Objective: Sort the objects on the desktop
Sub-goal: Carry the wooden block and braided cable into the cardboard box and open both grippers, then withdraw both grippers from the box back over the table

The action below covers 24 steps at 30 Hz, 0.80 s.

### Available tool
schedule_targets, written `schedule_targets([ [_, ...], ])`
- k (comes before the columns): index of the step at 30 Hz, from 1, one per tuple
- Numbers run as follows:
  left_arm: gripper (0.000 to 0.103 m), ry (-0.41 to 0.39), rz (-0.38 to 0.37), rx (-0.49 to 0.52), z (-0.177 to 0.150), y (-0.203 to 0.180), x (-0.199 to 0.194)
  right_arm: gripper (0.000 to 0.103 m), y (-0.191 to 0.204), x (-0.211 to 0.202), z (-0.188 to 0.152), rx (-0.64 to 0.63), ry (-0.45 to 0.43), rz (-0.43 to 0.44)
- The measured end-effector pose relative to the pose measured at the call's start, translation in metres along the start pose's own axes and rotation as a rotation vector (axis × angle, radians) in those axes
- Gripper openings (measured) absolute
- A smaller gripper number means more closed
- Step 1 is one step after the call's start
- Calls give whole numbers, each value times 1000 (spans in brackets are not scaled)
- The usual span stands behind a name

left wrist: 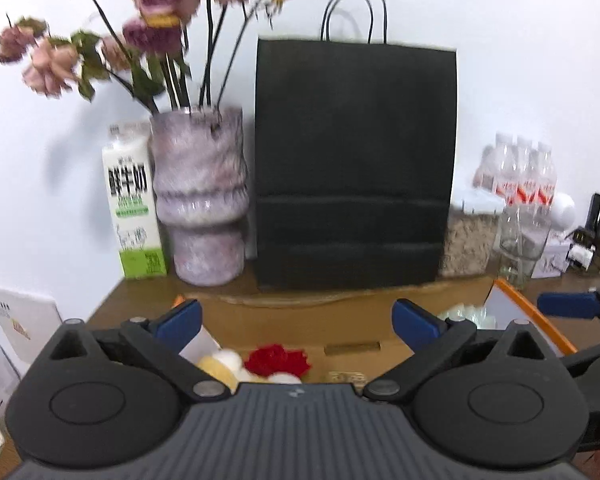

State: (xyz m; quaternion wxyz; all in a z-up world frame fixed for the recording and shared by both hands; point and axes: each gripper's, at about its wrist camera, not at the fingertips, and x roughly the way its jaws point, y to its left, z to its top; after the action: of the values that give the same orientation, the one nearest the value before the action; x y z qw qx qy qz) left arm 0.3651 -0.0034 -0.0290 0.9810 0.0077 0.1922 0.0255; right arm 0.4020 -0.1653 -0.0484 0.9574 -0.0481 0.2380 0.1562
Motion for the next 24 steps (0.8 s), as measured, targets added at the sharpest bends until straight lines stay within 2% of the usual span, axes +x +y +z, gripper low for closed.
schedule_targets([
  [4,103,-4,15,20,1,-4,-4,103,-3,-3,2,22,16,37],
  [24,103,-4,16,4,-3,-4,-15,103,3,-10,0,-5,16,16],
])
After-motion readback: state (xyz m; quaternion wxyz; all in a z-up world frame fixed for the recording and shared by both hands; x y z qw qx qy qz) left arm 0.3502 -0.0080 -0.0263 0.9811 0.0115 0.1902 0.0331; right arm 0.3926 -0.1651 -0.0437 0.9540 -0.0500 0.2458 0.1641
